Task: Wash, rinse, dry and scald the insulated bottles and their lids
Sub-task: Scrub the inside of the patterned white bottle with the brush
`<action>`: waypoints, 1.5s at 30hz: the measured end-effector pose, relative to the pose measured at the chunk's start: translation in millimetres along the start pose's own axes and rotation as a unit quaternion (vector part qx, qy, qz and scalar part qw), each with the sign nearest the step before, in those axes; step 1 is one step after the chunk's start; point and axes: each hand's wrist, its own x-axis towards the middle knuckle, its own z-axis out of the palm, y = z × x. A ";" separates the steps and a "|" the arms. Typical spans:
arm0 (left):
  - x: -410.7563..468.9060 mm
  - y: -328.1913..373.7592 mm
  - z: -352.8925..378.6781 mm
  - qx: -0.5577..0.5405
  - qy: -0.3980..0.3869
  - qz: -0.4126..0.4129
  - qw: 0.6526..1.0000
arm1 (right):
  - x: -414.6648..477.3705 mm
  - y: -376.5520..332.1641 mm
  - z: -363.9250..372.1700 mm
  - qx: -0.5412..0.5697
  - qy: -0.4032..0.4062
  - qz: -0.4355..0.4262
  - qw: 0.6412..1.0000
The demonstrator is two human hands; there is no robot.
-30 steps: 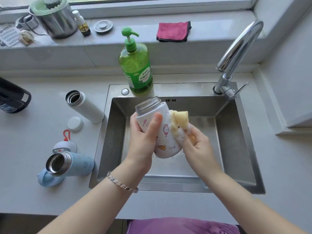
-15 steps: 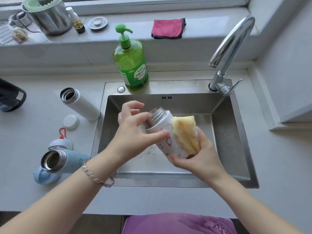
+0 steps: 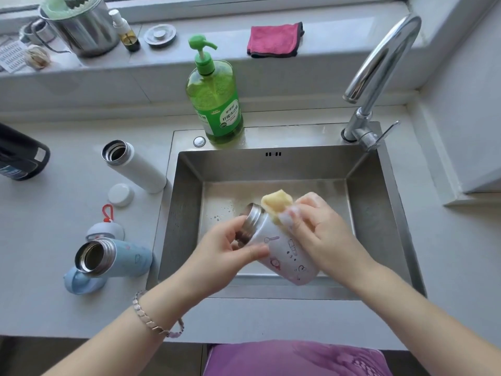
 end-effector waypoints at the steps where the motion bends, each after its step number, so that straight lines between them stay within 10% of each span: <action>1: 0.5 -2.0 -0.7 -0.008 0.007 0.002 1.000 | -5.7 -4.7 2.7 -0.021 0.015 -0.034 0.999; 22: 18.0 -1.8 -10.6 0.097 -0.050 0.077 0.991 | 23.9 -14.9 -21.3 0.040 -0.047 0.104 0.993; 45: 31.9 -3.5 -1.5 0.013 0.109 0.061 0.992 | 18.6 -10.4 -4.2 0.012 0.039 0.086 0.995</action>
